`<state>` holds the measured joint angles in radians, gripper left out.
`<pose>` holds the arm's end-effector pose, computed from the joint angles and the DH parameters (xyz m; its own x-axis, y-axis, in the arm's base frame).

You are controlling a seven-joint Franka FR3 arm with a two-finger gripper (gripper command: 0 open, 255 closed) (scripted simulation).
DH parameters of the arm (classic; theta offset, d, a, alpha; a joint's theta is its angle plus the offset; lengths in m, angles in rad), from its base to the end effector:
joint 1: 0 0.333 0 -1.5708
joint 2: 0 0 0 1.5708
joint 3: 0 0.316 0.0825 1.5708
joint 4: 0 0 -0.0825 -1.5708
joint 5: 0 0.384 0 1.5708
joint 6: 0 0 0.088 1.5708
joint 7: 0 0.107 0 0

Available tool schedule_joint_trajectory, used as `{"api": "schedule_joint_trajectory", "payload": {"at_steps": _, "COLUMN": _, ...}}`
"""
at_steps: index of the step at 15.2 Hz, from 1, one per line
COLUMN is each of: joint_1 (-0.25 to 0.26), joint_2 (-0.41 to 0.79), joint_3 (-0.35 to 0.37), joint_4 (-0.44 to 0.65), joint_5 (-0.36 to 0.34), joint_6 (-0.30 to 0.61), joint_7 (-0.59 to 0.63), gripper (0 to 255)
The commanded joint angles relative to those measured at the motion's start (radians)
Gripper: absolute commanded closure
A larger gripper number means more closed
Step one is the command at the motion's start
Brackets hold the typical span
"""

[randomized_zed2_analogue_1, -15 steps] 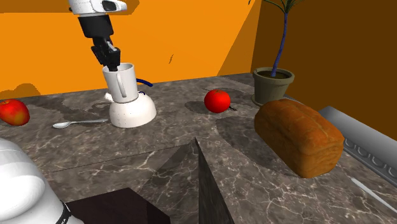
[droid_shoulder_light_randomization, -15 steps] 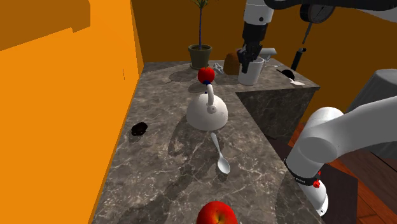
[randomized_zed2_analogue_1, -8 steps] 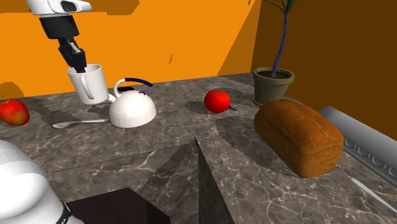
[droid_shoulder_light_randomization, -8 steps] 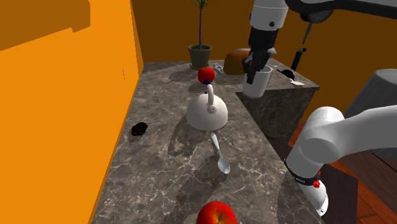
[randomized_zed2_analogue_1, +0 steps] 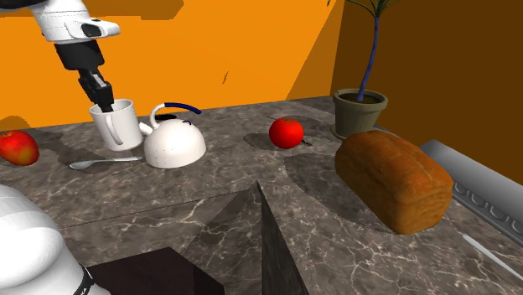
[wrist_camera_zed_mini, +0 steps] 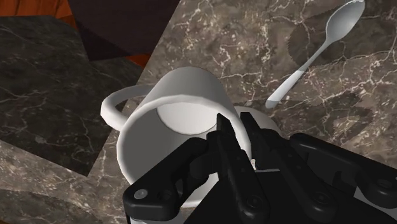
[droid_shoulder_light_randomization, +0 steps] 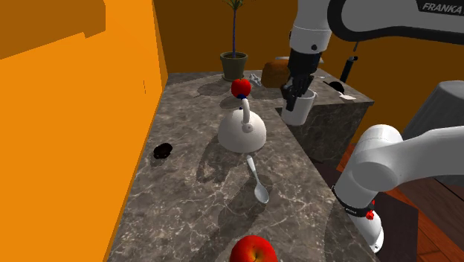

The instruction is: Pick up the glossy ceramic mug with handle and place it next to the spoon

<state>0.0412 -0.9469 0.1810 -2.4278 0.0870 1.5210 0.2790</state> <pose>0.2511 0.0859 0.5920 0.9915 -0.1216 0.0467 -0.1239 -0.9911 0.0489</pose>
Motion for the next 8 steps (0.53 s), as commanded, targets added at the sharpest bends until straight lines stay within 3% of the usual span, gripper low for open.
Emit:
{"api": "schedule_joint_trajectory", "payload": {"at_steps": 1, "joint_1": 0.002, "joint_2": -0.009, "joint_3": 0.002, "joint_4": -0.030, "joint_5": 0.003, "joint_6": 0.022, "joint_7": 0.000, "gripper": 255}}
{"api": "schedule_joint_trajectory", "payload": {"at_steps": 8, "joint_1": 0.009, "joint_2": -0.037, "joint_3": 0.013, "joint_4": -0.139, "joint_5": 0.014, "joint_6": 0.102, "joint_7": 0.002, "gripper": 255}}
